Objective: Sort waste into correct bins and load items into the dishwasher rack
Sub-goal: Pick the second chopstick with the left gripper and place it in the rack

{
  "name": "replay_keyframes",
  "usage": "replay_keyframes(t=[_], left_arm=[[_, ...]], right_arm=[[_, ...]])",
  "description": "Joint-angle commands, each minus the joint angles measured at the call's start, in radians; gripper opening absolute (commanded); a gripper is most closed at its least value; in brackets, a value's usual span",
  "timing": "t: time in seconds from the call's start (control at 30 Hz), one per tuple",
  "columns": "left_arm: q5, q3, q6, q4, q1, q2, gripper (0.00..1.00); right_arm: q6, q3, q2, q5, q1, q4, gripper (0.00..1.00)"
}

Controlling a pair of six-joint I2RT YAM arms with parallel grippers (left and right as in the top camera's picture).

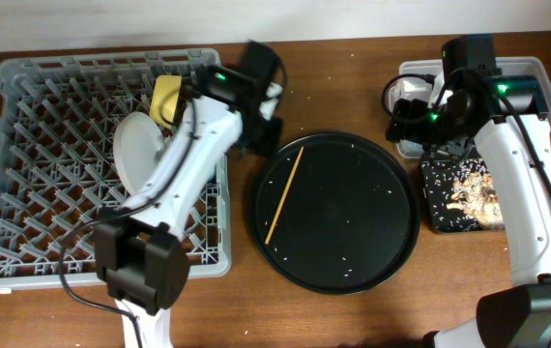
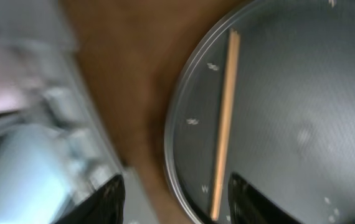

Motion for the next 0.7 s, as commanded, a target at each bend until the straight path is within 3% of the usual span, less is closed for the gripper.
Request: replay_keyframes(t=[0.0, 0.13, 0.2, 0.23, 0.27, 0.37, 0.43, 0.53, 0.67], left_arm=[[0.042, -0.221, -0.039, 0.194, -0.079, 0.000, 0.52], [0.042, -0.421, -0.038, 0.406, -0.150, 0.010, 0.48], [0.040, -0.441, -0.039, 0.429, -0.157, 0.053, 0.48], [0.042, -0.441, -0.039, 0.435, -0.157, 0.076, 0.38], [0.042, -0.440, -0.039, 0.445, -0.157, 0.094, 0.36], [0.035, -0.431, -0.040, 0.443, -0.154, 0.121, 0.34], [0.035, -0.399, -0.039, 0.422, -0.154, 0.137, 0.01], [0.043, -0.318, -0.039, 0.333, -0.152, 0.136, 0.01], [0.032, 0.063, -0.005, 0.013, -0.076, 0.134, 0.00]], right_arm=[[-0.008, 0.006, 0.003, 0.013, 0.004, -0.011, 0.88], [-0.007, 0.006, 0.003, 0.013, 0.004, -0.025, 0.88], [-0.007, 0.006, 0.003, 0.013, 0.004, -0.027, 0.88], [-0.007, 0.006, 0.003, 0.013, 0.004, -0.026, 0.88], [-0.007, 0.006, 0.003, 0.013, 0.004, -0.026, 0.88], [-0.007, 0.006, 0.003, 0.013, 0.004, -0.027, 0.88], [-0.007, 0.006, 0.003, 0.013, 0.004, -0.027, 0.88], [-0.007, 0.006, 0.003, 0.013, 0.004, -0.037, 0.88], [-0.008, 0.006, 0.003, 0.013, 0.004, -0.039, 0.88]])
